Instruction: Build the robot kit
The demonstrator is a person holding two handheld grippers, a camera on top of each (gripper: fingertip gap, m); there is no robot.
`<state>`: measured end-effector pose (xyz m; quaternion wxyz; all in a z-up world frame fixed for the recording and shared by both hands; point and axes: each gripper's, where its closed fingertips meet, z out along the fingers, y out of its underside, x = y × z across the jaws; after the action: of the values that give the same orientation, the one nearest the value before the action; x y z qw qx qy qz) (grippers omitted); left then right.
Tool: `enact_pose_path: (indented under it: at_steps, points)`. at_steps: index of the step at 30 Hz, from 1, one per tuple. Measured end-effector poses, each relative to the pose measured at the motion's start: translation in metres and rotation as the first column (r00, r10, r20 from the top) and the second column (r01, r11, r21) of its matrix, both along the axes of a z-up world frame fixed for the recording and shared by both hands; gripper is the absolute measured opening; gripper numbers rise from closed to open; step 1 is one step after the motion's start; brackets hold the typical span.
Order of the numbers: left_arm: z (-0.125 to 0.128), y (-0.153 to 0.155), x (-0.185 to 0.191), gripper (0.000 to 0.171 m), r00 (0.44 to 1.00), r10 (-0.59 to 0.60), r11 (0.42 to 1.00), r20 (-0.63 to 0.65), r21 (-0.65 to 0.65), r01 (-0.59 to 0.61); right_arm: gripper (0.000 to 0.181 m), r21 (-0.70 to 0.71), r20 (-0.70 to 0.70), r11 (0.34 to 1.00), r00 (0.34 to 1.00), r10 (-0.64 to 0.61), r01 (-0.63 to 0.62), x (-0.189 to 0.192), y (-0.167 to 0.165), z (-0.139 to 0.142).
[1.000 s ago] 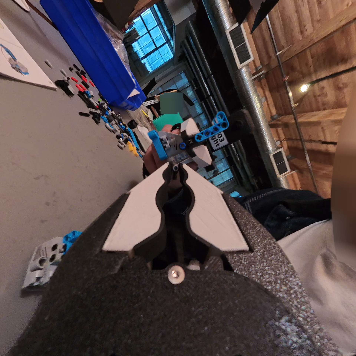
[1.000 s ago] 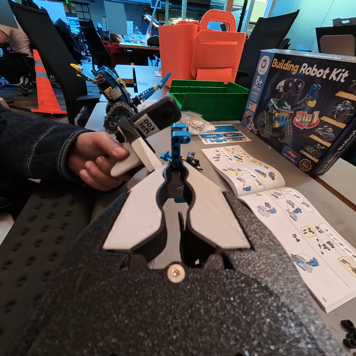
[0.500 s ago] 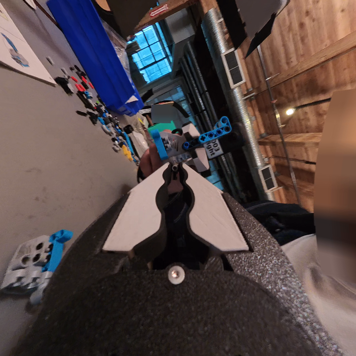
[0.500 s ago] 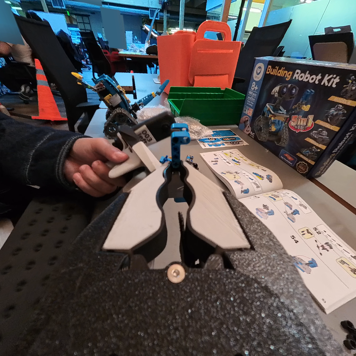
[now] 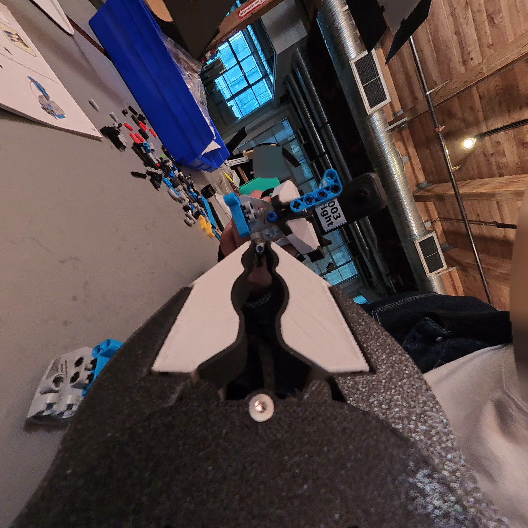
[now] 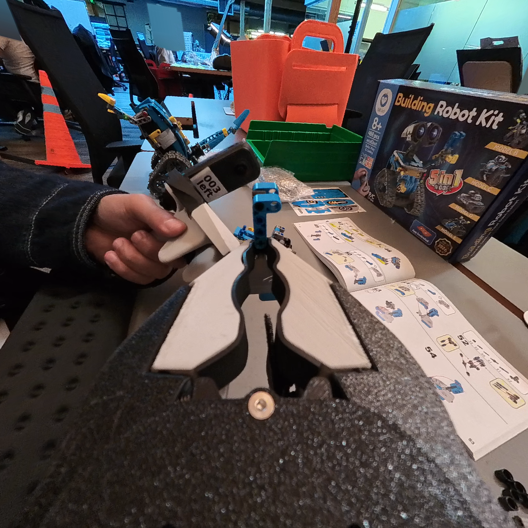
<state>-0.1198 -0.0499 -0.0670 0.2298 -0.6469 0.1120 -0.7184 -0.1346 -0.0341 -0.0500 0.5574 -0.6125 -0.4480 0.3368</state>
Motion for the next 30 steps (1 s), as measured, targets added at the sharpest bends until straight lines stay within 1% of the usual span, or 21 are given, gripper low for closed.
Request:
enact_pose_path:
  at_steps: [5,7,8,10,13,17,20,24,28,29,30]
  points:
    - [0.001,-0.001,0.0,0.006,1.0,-0.007,1.0,0.001,0.013,0.007,0.007,-0.053,-0.052,0.998,0.998,0.024,-0.027,0.0,-0.001,0.002]
    - [0.002,0.002,-0.003,0.006,1.0,0.007,1.0,0.01,0.005,-0.007,0.026,-0.051,-0.096,0.998,0.995,0.038,-0.043,0.001,-0.004,0.007]
    - [0.002,0.004,-0.004,0.006,1.0,0.01,1.0,0.015,-0.003,-0.01,0.031,-0.052,-0.101,0.997,0.994,0.046,-0.052,0.002,-0.004,0.008]
    - [0.003,0.009,-0.01,0.006,0.999,0.037,0.999,0.031,-0.019,-0.036,0.038,-0.04,-0.084,0.998,0.995,0.052,-0.055,0.003,-0.004,0.007]
    - [0.004,0.011,-0.013,0.006,0.999,0.037,0.999,0.04,-0.027,-0.036,0.041,-0.022,-0.043,0.999,0.999,0.028,-0.029,0.003,0.0,0.0]
    - [0.001,0.012,-0.013,0.006,0.999,0.039,0.999,0.023,-0.024,-0.038,0.045,-0.068,-0.049,0.997,0.998,0.03,-0.033,0.002,0.002,-0.004]
    - [0.001,0.01,-0.012,0.006,1.0,0.027,0.999,0.013,-0.031,-0.026,0.057,-0.03,-0.013,0.999,1.0,-0.013,0.013,0.005,0.008,-0.007]
    - [-0.002,0.008,-0.01,0.006,1.0,0.015,0.999,-0.007,-0.034,-0.015,0.056,0.055,0.093,0.998,0.995,-0.024,0.018,0.002,0.005,-0.017]
    - [-0.007,0.003,-0.007,0.006,0.999,-0.031,0.997,-0.023,-0.067,0.029,0.04,0.165,0.155,0.986,0.987,-0.046,0.02,0.002,0.002,-0.02]
    - [-0.008,0.002,-0.006,0.006,0.999,-0.043,0.996,-0.027,-0.075,0.041,0.036,0.176,0.158,0.984,0.987,-0.032,0.003,0.001,-0.001,-0.019]
    - [-0.009,0.002,-0.007,0.006,0.999,-0.045,0.996,-0.03,-0.078,0.042,0.036,0.179,0.163,0.984,0.986,-0.034,0.004,0.001,-0.001,-0.02]
